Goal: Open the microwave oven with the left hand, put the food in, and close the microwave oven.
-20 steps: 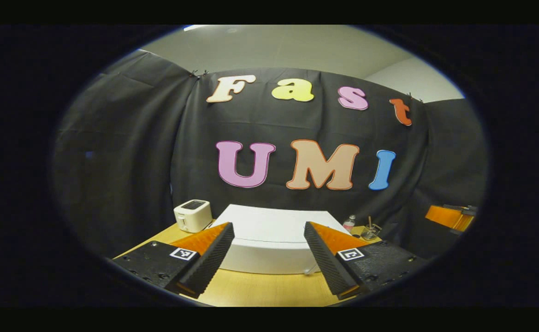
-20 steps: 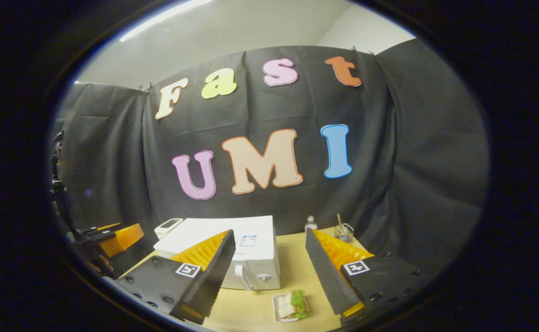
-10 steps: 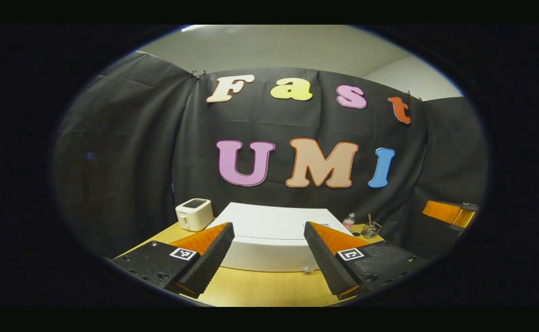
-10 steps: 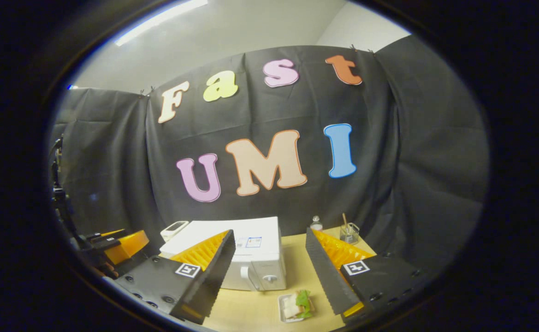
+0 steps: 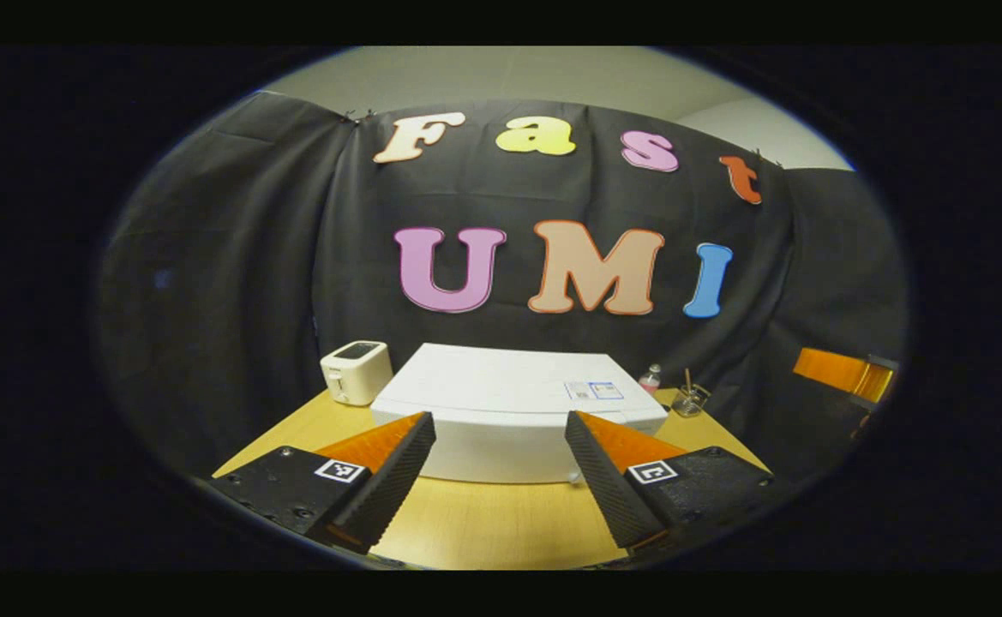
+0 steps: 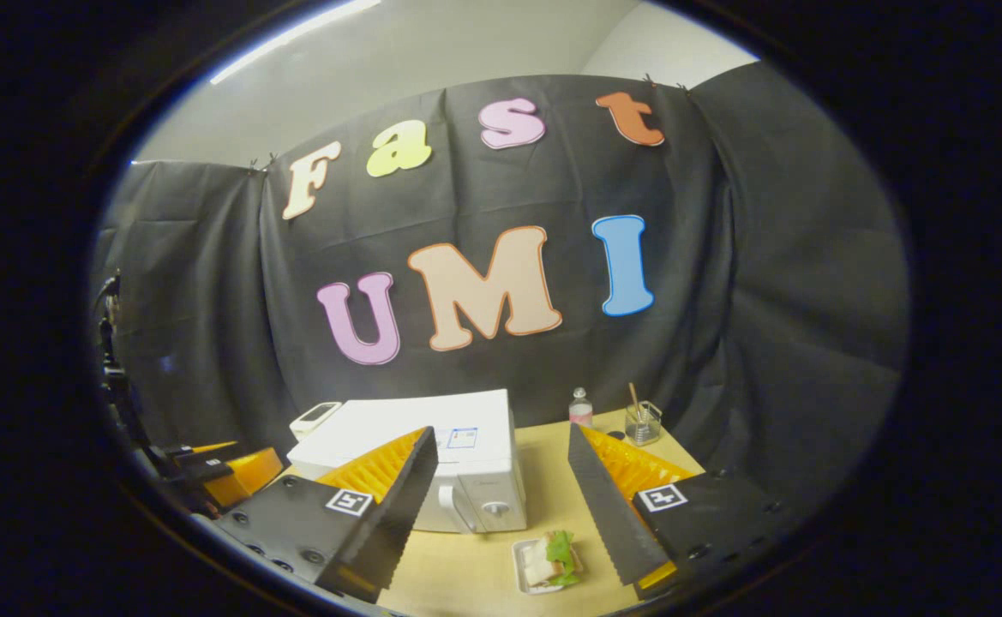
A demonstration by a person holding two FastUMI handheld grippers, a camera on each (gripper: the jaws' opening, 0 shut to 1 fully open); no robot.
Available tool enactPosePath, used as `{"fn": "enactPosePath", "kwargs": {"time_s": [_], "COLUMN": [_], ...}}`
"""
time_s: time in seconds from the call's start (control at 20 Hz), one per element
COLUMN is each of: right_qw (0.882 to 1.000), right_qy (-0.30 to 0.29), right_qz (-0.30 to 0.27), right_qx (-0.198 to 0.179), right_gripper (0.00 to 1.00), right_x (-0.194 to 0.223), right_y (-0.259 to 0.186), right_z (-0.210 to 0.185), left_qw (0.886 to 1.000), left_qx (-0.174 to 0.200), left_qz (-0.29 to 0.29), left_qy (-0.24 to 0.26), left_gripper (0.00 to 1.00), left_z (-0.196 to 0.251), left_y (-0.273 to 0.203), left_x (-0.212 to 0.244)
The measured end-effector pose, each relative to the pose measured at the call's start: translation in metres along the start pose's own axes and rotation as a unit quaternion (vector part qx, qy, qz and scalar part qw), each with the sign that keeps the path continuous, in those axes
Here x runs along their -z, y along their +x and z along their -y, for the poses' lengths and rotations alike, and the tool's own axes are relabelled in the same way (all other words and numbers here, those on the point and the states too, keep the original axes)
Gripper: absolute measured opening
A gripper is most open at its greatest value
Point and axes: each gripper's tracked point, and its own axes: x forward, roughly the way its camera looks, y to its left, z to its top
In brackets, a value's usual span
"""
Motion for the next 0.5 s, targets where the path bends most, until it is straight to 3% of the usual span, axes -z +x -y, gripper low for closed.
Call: {"fn": "enactPosePath", "kwargs": {"time_s": [0.25,0.3,0.5], "right_qw": [1.0,1.0,0.999], "right_qy": [-0.005,-0.006,0.001], "right_qz": [-0.005,-0.006,-0.008], "right_qx": [0.021,0.025,0.039], "right_gripper": [0.92,0.92,0.92], "right_x": [0.007,0.007,0.011], "right_y": [0.001,0.0,-0.007], "right_z": [0.014,0.02,0.034], "left_qw": [0.998,0.997,0.991], "left_qx": [0.02,0.024,0.041], "left_qz": [-0.065,-0.079,-0.125], "left_qy": [-0.001,-0.002,-0.002], "left_gripper": [0.96,0.92,0.96], "left_z": [0.016,0.019,0.035], "left_y": [0.011,0.013,0.025], "left_x": [0.052,0.062,0.097]}}
